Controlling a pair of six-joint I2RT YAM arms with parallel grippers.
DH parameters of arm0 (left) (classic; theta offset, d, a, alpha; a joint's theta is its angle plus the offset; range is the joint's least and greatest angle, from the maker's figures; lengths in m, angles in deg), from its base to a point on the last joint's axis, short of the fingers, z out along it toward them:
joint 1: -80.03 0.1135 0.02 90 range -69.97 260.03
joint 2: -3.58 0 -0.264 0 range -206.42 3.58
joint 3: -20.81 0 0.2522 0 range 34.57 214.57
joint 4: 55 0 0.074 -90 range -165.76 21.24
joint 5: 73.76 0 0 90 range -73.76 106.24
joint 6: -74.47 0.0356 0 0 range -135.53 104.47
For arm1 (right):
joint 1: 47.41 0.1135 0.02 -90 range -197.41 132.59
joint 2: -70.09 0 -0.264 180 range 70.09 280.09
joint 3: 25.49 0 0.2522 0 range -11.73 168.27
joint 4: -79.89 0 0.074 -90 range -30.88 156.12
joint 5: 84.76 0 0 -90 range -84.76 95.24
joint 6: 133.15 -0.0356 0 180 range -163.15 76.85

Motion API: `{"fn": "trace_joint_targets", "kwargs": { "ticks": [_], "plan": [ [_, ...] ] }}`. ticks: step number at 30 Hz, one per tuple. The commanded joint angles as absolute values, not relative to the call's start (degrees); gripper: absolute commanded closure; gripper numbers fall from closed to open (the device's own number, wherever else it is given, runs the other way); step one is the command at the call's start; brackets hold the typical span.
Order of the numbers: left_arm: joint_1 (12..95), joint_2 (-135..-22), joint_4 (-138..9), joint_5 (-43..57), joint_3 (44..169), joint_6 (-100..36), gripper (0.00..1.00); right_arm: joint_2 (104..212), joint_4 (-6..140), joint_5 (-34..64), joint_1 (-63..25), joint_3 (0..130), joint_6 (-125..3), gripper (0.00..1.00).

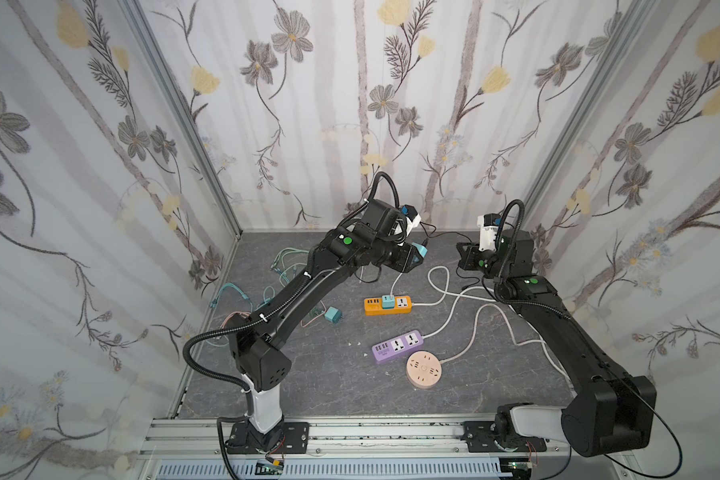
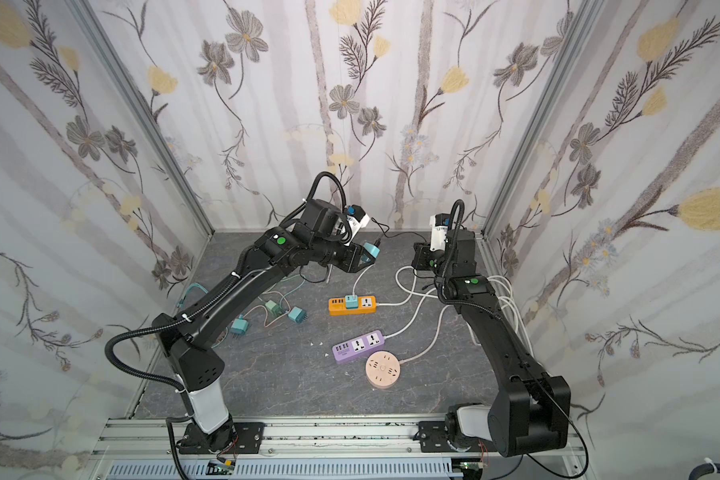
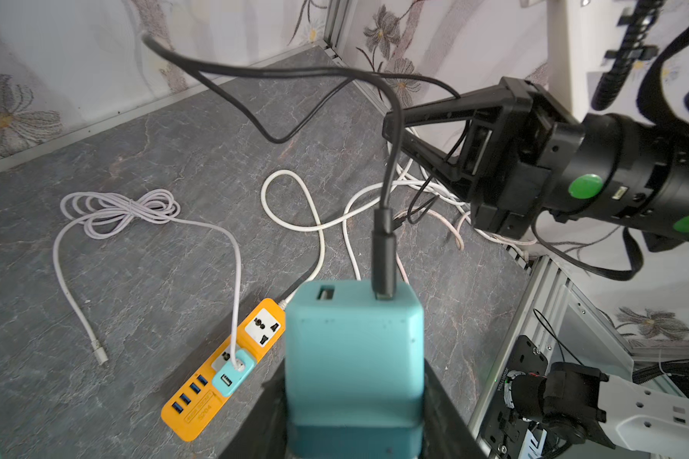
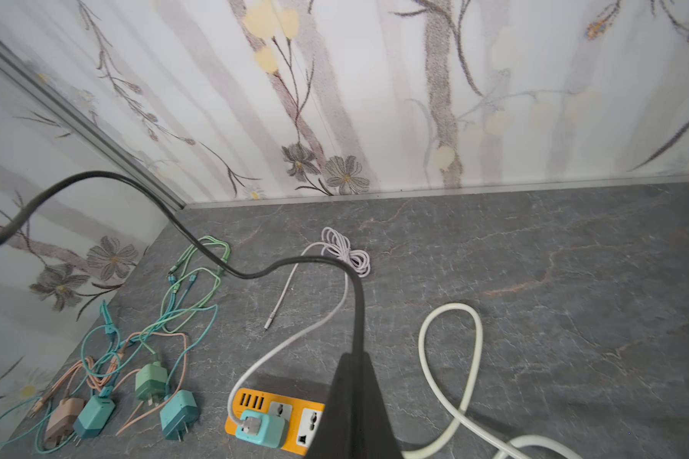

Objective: Insert the plug
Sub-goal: 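Carry the charger with the left gripper while the right gripper reaches for its cable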

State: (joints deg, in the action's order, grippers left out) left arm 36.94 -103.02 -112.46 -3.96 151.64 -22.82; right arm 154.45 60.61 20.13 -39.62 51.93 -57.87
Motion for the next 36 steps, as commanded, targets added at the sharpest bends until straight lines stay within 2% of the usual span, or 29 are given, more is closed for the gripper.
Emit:
{"fn": "trace_joint_targets", "kwargs": {
  "ticks": [1, 14, 25, 26, 28, 29, 30, 36],
  "plan": [
    [36.92, -106.82, -109.69, -5.11, 154.59, -21.54, 1.0, 155.01, 59.27, 18.32, -41.48, 51.97, -54.73, 1.0],
    [36.37, -119.84, -102.24, -7.92, 159.03, -23.05, 1.0, 168.76, 55.79, 15.77, -45.6, 60.44, -48.43, 1.0],
    [36.27, -130.45, -102.19, -0.19, 165.84, -21.18, 1.0, 184.92, 52.93, 18.84, -46.88, 77.62, -45.91, 1.0],
    [36.27, -131.2, -101.33, -0.31, 166.16, -21.09, 1.0, 186.02, 52.67, 18.4, -46.96, 79.29, -45.79, 0.94],
    [36.29, -133.09, -100.22, 0.09, 167.47, -20.37, 1.0, 187.97, 48.91, 17.15, -47.37, 83.53, -46.04, 0.42],
    [36.29, -134.09, -100.26, 0.45, 168.64, -19.78, 1.0, 188.12, 46.66, 16.51, -47.7, 84.86, -46.51, 0.24],
    [36.33, -135.33, -100.75, 0.9, 170.23, -18.84, 1.0, 187.65, 44.64, 16.13, -48.2, 85.09, -47.17, 0.01],
    [36.35, -140.37, -103.47, 0.1, 176.33, -13.01, 1.0, 176.18, 46.68, 12.36, -51.04, 70.52, -50.83, 0.01]
  ]
}}
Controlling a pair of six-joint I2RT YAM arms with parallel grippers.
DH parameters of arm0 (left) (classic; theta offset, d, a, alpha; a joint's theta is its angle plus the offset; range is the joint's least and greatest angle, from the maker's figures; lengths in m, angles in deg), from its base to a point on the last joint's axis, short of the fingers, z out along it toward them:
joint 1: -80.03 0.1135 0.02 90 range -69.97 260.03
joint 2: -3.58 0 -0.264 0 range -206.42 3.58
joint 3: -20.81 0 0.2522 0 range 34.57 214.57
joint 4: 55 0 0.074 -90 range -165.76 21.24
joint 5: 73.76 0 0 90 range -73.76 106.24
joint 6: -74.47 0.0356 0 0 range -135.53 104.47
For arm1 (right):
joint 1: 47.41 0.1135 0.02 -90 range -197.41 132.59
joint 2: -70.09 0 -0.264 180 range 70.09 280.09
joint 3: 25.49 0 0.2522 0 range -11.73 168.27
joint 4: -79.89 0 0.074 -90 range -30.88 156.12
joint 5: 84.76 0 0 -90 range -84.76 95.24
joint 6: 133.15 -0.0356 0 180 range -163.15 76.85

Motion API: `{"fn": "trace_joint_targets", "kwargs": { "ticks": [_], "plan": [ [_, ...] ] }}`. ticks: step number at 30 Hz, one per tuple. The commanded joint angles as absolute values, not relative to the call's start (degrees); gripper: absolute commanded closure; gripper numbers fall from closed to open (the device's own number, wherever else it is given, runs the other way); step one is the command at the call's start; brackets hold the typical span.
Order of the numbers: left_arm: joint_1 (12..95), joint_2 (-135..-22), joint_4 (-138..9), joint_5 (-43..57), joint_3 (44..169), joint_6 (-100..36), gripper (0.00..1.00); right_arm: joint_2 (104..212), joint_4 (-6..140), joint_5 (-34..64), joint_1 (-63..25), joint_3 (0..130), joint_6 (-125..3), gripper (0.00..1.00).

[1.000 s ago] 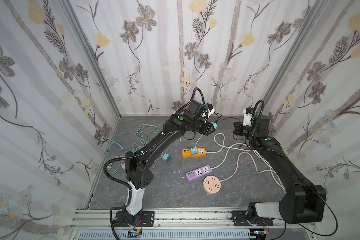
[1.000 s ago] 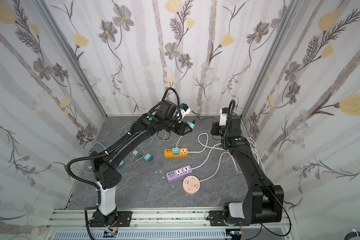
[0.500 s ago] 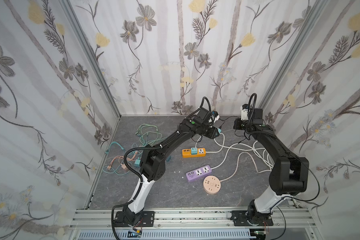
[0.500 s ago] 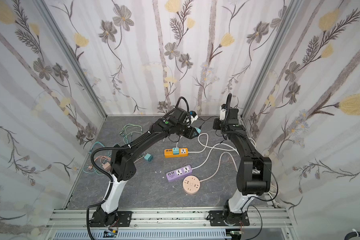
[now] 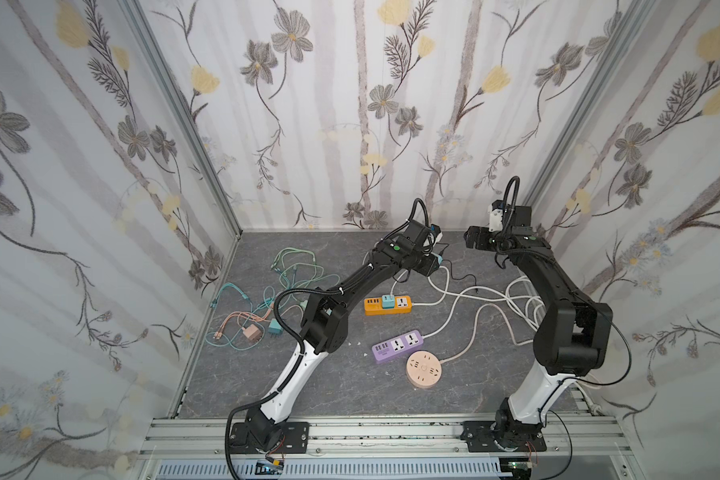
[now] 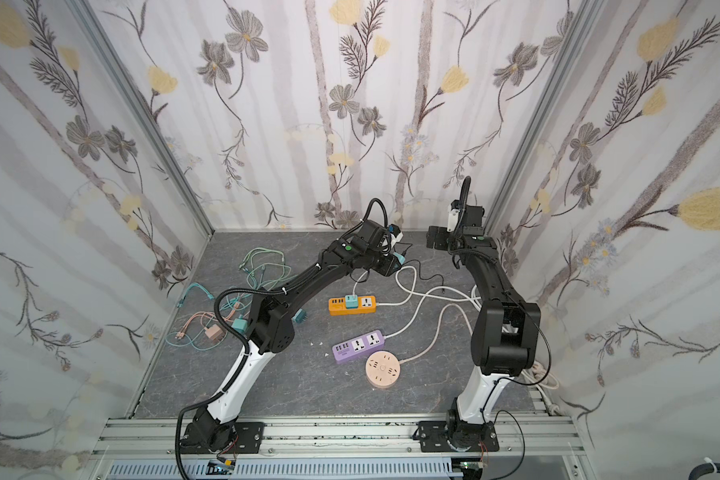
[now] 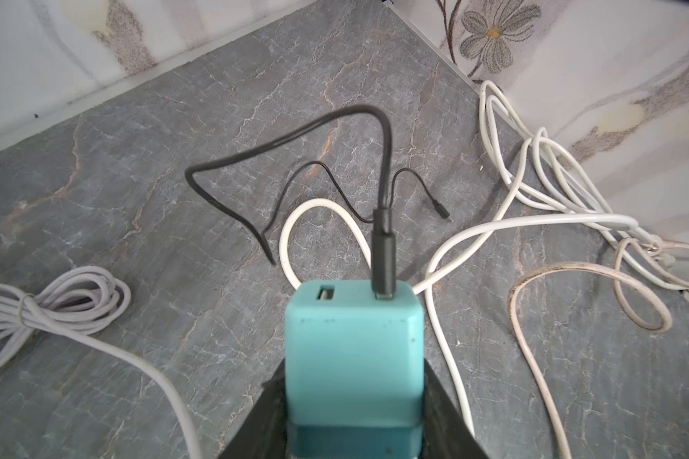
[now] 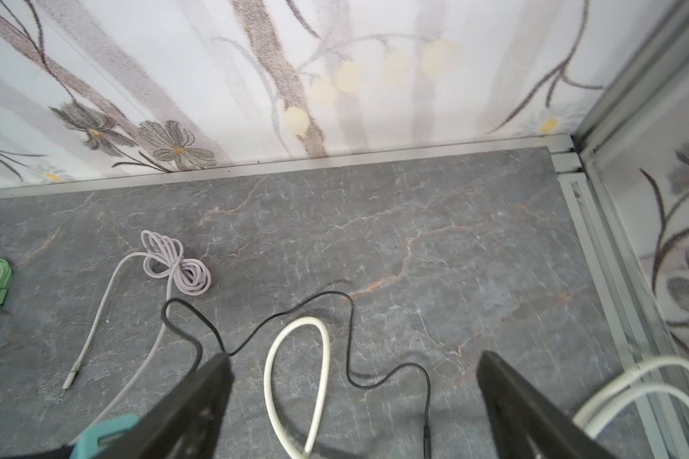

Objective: Insert the plug
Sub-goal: 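Carry the charger with the left gripper while the right gripper reaches for its cable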

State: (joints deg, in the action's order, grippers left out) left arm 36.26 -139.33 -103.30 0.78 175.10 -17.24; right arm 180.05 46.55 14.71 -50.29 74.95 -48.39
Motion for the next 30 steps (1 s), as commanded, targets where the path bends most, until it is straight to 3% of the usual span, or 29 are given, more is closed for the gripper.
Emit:
{"fn": "trace_joint_targets", "kwargs": {
  "ticks": [1, 6, 13, 17, 21, 25, 30],
  "plan": [
    [36.35, -140.62, -103.48, -0.8, 176.18, -11.58, 1.0, 173.82, 46.48, 12.98, -51.47, 68.12, -51.58, 0.0],
    [36.42, -140.21, -102.88, -3.34, 174.96, -3.4, 1.0, 165.85, 42.05, 33.04, -53.8, 60.54, -52.21, 0.01],
    [37.17, -137.66, -99.47, -11.23, 170.36, 6.35, 1.0, 167.39, 33.61, 45.4, -54.97, 60.11, -56.74, 0.12],
    [37.84, -136.06, -97.5, -15.29, 167.19, 9.35, 1.0, 169.75, 33.7, 49.07, -54.97, 60.71, -57.58, 0.13],
    [37.75, -130.82, -85.31, -18.01, 154.32, 15.19, 1.0, 173.81, 33.09, 56.63, -54.97, 62.72, -56.08, 0.2],
    [37.76, -127.9, -77.08, -18.32, 147.37, 19.89, 1.0, 178.84, 32.6, 63.96, -54.73, 64.71, -55.48, 0.37],
    [37.68, -128.3, -78.12, -17.89, 147.51, 23.14, 1.0, 179.99, 31.17, 60.06, -52.57, 64.86, -52.74, 0.35]
  ]
}}
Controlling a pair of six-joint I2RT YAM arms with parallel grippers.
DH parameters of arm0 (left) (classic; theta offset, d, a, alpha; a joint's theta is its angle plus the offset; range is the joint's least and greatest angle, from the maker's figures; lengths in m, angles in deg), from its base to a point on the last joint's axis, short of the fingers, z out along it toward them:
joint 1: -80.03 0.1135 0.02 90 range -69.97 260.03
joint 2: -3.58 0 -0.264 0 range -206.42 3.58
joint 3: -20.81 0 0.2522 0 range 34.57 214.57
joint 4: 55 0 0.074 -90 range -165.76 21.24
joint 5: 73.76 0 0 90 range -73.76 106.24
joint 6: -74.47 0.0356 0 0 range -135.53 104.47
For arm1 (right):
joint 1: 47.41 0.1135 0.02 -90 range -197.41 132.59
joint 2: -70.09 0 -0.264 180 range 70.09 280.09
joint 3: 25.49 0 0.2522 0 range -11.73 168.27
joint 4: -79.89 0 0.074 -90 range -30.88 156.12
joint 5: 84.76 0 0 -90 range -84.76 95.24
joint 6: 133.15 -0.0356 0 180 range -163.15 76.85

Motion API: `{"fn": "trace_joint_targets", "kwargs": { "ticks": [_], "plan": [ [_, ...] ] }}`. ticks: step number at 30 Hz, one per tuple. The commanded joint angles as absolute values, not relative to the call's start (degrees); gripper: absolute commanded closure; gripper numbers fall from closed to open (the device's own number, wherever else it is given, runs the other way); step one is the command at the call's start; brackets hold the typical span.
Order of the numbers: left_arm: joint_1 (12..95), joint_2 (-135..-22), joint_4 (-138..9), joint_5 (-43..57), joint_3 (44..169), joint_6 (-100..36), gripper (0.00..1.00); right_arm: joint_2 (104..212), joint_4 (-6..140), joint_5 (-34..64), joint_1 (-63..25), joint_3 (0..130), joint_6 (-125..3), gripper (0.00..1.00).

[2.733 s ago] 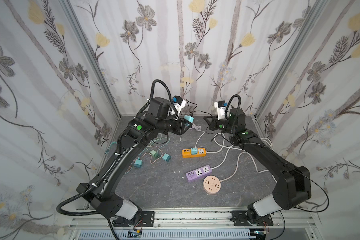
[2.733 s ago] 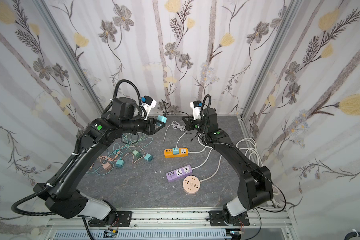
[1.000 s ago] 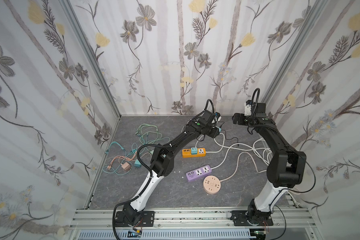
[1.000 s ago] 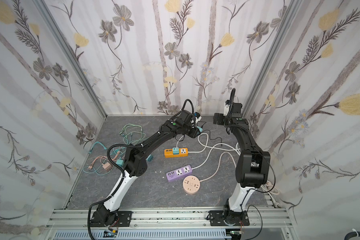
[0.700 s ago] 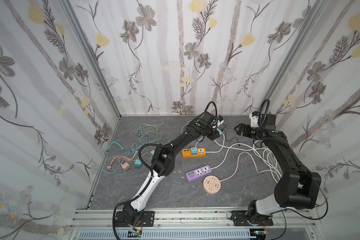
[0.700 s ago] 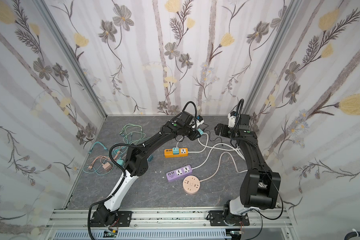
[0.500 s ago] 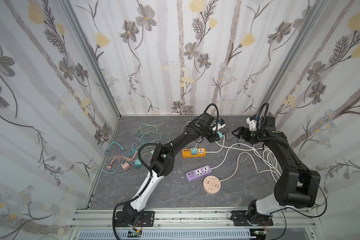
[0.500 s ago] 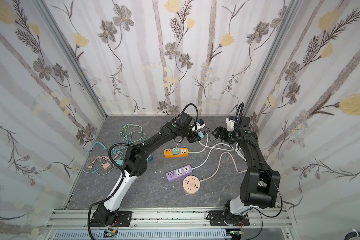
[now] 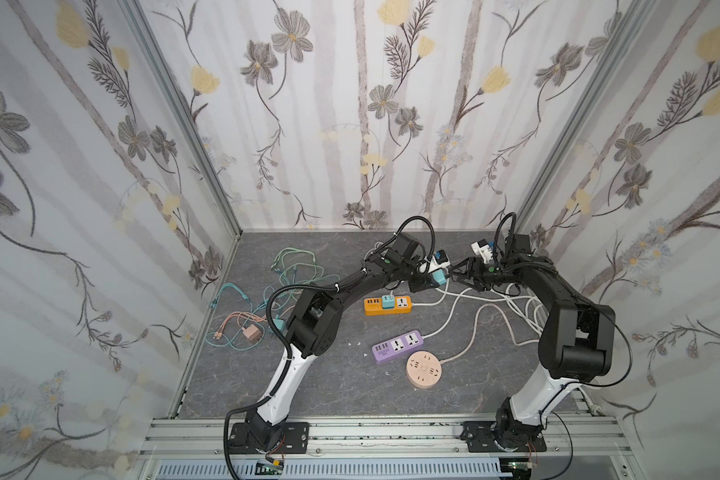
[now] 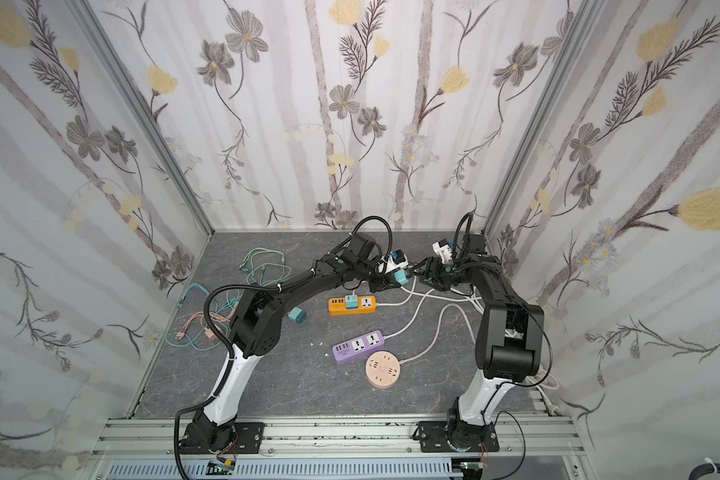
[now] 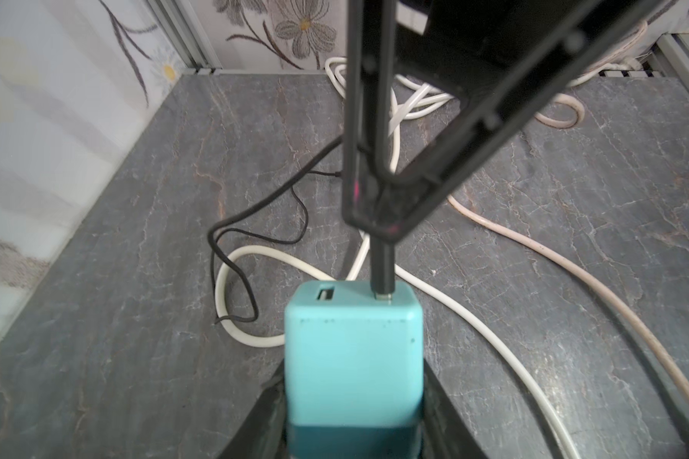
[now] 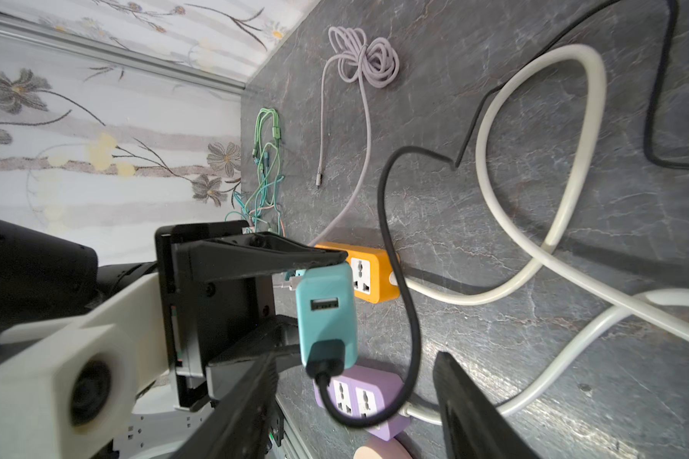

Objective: Insert the plug
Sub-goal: 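Carry the charger with the left gripper while the right gripper reaches for its cable, then take the teal charger with the right gripper while the left gripper releases and withdraws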

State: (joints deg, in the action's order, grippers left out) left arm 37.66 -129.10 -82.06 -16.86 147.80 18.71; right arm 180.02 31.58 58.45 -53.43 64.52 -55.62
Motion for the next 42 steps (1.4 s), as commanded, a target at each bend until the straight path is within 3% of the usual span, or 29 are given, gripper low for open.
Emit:
{"fn": "trace_joint_targets", "kwargs": {
  "ticks": [1, 15, 28, 36, 41, 42],
  "plan": [
    [37.66, -128.12, -78.2, -17.71, 147.33, 23.85, 1.0, 179.74, 31.23, 59.93, -52.2, 64.66, -52.19, 0.34],
    [36.7, -128.07, -72.46, -17.59, 143.16, 31.44, 1.0, 181.78, 26.61, 58.19, -50.84, 67.02, -46.49, 0.4],
    [36.53, -127.73, -71.49, -18.21, 142.41, 30.53, 1.0, 183.73, 27.35, 60.26, -49.87, 67.89, -44.94, 0.63],
    [36.57, -127.63, -72.41, -20.52, 142.48, 30.71, 1.0, 184.15, 28.69, 59.89, -49.7, 68.17, -45.65, 0.65],
    [36.61, -127.33, -72.49, -20.17, 142.36, 30.14, 1.0, 183.7, 28.91, 59.99, -49.7, 68.01, -45.21, 0.86],
    [36.61, -127.16, -72.22, -19.98, 142.25, 29.9, 0.96, 183.49, 28.65, 59.62, -49.7, 67.99, -44.77, 0.89]
  ]
}}
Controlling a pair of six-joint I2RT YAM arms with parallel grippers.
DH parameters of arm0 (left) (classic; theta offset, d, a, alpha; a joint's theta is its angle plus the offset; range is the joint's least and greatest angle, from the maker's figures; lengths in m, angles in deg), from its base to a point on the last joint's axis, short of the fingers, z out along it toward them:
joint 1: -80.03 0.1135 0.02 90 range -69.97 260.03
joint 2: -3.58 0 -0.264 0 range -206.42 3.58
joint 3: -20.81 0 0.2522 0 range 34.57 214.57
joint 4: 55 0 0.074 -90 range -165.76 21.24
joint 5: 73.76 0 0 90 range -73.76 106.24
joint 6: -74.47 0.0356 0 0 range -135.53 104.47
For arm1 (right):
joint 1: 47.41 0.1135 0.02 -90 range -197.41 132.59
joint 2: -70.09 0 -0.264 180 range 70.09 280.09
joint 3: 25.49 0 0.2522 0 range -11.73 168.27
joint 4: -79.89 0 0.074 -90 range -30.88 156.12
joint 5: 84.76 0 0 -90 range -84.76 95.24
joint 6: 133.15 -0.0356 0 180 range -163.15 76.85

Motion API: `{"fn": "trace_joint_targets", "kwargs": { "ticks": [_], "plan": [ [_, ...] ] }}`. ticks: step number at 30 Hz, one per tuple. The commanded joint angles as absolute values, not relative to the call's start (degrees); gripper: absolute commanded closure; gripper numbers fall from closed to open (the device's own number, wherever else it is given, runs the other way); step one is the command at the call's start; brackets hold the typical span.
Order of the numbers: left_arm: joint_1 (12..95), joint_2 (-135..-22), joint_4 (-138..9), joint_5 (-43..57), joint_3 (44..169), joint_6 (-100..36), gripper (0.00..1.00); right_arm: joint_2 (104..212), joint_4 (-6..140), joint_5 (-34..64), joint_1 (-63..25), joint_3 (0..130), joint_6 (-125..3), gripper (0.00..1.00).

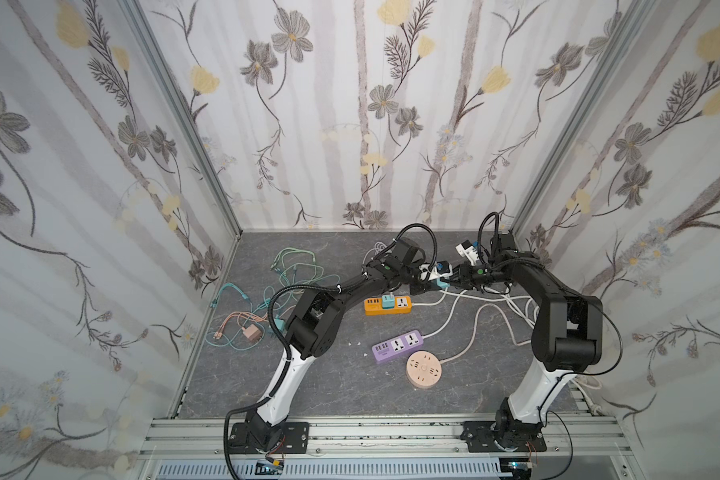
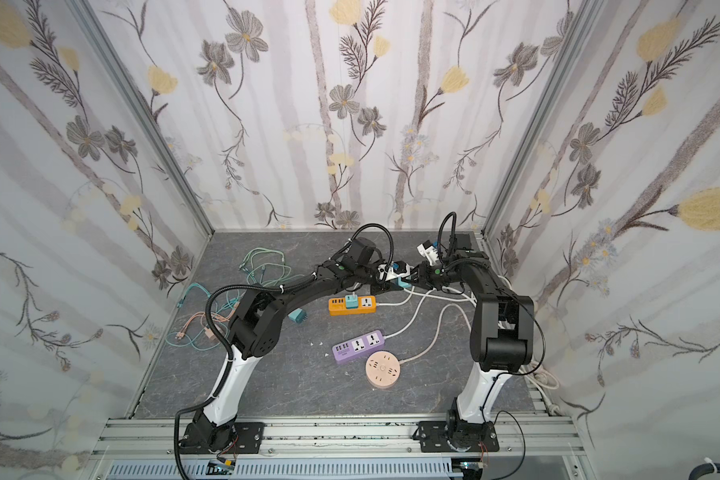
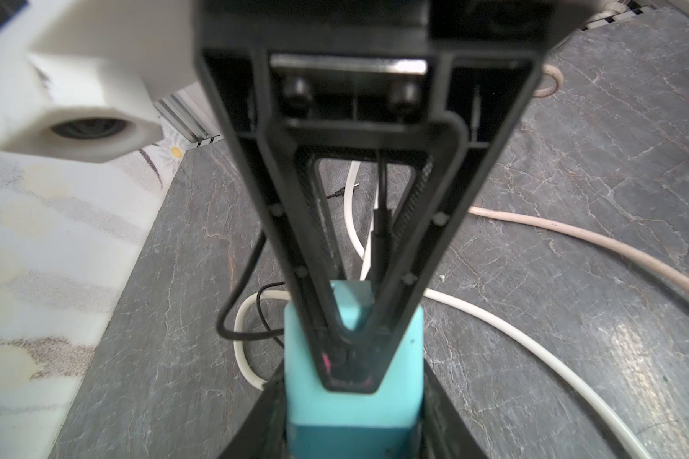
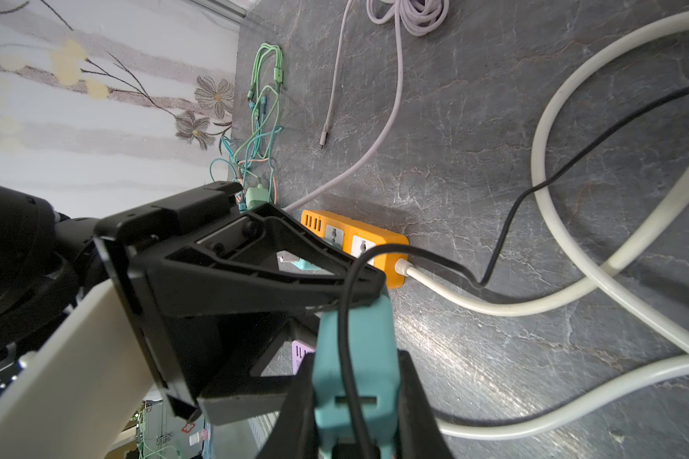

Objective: Insert the plug
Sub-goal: 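Take the teal charger with the right gripper while the left gripper releases and withdraws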

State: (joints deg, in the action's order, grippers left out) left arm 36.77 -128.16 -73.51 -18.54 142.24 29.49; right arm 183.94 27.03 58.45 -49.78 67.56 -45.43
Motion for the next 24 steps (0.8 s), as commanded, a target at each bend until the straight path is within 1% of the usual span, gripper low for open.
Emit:
{"fn": "trace_joint_targets", "kwargs": {
  "ticks": [1, 2, 4, 5, 7, 9, 10, 11, 13, 16, 17, 19, 21, 24],
  "plan": [
    [36.62, -126.86, -71.73, -19.52, 141.91, 29.44, 0.9, 183.24, 28.43, 59.02, -49.7, 68.07, -44.37, 0.93],
    [36.62, -126.36, -71.01, -18.92, 141.22, 28.98, 0.78, 183.0, 27.89, 58.68, -49.7, 68.29, -43.58, 0.96],
    [36.68, -124.27, -68.35, -18.62, 138.78, 27.28, 0.51, 182.58, 27.36, 58.1, -49.54, 68.67, -42.36, 1.0],
    [36.78, -122.61, -66.32, -18.89, 136.84, 25.77, 0.4, 182.23, 27.55, 57.9, -49.4, 68.82, -41.84, 1.0],
    [37.03, -118.91, -62.07, -19.38, 132.41, 22.26, 0.29, 181.74, 27.61, 56.63, -48.88, 69.21, -40.22, 1.0],
    [37.14, -114.62, -56.85, -19.16, 126.98, 18.68, 0.21, 181.62, 28.06, 53.84, -47.85, 69.83, -38.16, 1.0],
    [37.23, -112.33, -53.49, -18.71, 123.8, 16.62, 0.08, 181.63, 28.25, 52.83, -47.34, 70.17, -36.41, 1.0],
    [37.44, -110.25, -50.23, -18.17, 120.83, 14.39, 0.0, 181.67, 28.84, 51.52, -46.82, 70.48, -34.79, 1.0],
    [38.12, -106.66, -44.92, -17.24, 115.29, 9.92, 0.0, 182.12, 29.47, 50.42, -45.91, 71.28, -31.14, 1.0],
    [39.68, -102.16, -36.34, -13.05, 108.13, 1.65, 0.0, 183.0, 30.34, 49.43, -44.97, 72.36, -26.46, 1.0],
    [40.17, -100.89, -33.66, -10.55, 105.97, -1.15, 0.0, 183.4, 30.53, 49.04, -44.55, 72.76, -24.41, 1.0],
    [40.72, -99.06, -29.11, -1.95, 102.2, -7.77, 0.0, 184.22, 30.78, 48.32, -43.87, 73.5, -20.32, 1.0],
    [41.4, -97.17, -29.16, 4.25, 99.85, -13.27, 0.0, 185.95, 26.7, 47.3, -43.19, 76.71, -15.2, 1.0],
    [41.86, -94.13, -30.78, 10.28, 96.79, -16.26, 0.0, 188.38, 20.18, 44.46, -41.69, 80.57, -6.8, 1.0]
  ]
}}
